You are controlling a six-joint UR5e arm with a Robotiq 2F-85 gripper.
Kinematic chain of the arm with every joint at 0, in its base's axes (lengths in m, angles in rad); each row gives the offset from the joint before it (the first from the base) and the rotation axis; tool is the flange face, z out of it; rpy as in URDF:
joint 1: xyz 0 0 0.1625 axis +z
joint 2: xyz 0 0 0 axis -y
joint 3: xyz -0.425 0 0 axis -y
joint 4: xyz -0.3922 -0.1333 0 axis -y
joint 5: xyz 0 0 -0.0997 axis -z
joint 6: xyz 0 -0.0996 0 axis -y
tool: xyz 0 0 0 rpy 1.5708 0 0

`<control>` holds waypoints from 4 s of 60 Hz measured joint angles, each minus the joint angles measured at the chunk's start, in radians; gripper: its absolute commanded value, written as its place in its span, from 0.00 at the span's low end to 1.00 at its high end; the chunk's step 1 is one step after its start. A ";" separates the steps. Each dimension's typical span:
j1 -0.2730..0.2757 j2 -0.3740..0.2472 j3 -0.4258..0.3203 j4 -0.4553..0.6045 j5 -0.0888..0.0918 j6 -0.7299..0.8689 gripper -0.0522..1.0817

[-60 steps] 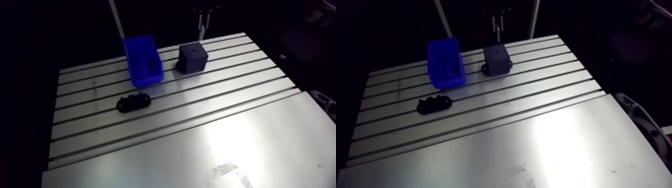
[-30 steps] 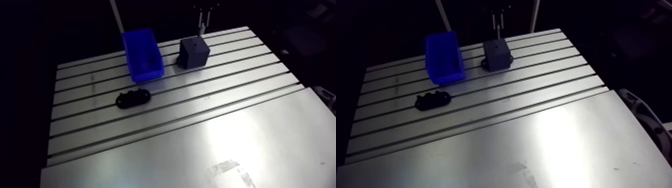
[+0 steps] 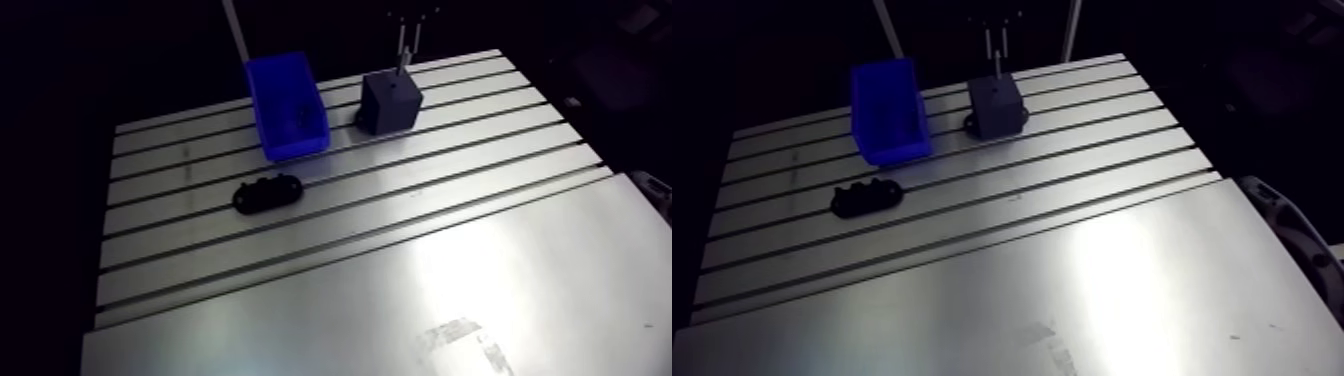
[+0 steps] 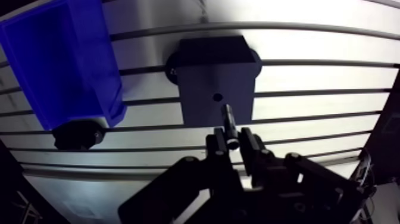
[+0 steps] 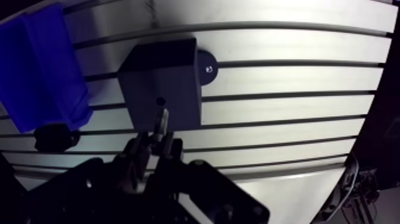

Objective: Pick up the M10 bolt and insert it into the hole until fully seated.

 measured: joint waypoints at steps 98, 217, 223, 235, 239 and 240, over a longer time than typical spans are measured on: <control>0.004 0.017 0.007 -0.008 0.004 0.013 1.00; 0.036 -0.052 0.040 -0.017 -0.006 -0.005 0.05; 0.041 -0.086 0.055 -0.017 -0.012 -0.005 0.05; 0.051 -0.155 0.086 -0.019 -0.017 -0.003 0.05; 0.055 -0.178 0.097 -0.020 -0.019 -0.001 0.05; 0.056 -0.184 0.100 -0.020 -0.019 -0.001 0.05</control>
